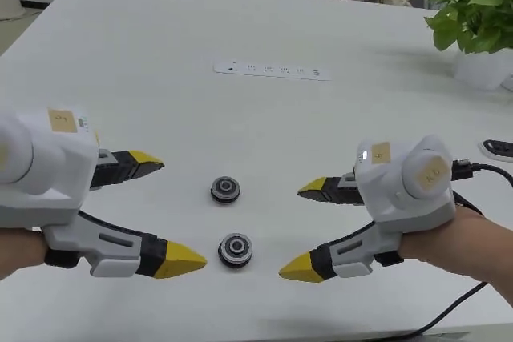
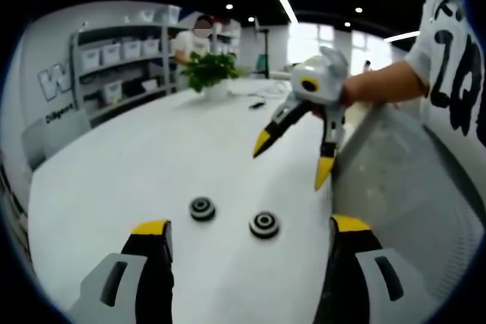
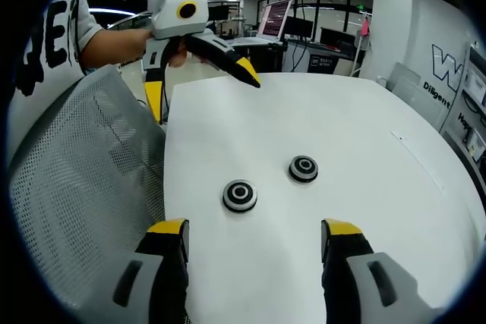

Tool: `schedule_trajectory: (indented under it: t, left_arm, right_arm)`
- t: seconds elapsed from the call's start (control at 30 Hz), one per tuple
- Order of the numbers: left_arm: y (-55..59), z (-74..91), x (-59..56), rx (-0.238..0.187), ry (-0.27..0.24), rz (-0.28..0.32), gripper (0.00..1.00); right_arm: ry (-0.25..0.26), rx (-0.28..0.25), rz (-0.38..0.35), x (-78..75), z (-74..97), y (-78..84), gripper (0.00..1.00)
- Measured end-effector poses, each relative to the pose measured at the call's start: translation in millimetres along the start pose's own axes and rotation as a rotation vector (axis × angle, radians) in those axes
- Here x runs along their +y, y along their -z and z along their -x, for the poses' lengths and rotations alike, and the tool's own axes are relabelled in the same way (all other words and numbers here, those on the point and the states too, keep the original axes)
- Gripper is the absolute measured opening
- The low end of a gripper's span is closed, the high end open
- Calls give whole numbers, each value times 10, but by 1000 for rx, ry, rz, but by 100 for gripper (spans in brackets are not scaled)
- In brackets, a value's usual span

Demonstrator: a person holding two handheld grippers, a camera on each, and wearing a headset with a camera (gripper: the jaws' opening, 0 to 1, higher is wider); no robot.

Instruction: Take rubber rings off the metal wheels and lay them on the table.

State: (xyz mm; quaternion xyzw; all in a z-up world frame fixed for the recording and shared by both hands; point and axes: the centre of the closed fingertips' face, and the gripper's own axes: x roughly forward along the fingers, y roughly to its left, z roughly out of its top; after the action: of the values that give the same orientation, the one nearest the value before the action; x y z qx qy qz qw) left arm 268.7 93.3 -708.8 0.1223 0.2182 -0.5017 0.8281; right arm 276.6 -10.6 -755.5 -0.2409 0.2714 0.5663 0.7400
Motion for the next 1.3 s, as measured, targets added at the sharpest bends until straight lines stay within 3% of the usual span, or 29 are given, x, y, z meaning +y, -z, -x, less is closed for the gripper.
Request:
schedule_trajectory:
  t: [0.3,0.73,1.3]
  left_arm:
    - [31,-12,1,3,5,0,85]
    - [-24,-60,39,-17,14,10,83]
    - [25,-136,44,7,38,-26,81]
  right_arm:
    - [-20,7,3,12,-49,57,64]
    - [-26,-5,16,-27,-82,63,63]
    - [-40,-24,6,-56,-104,59,62]
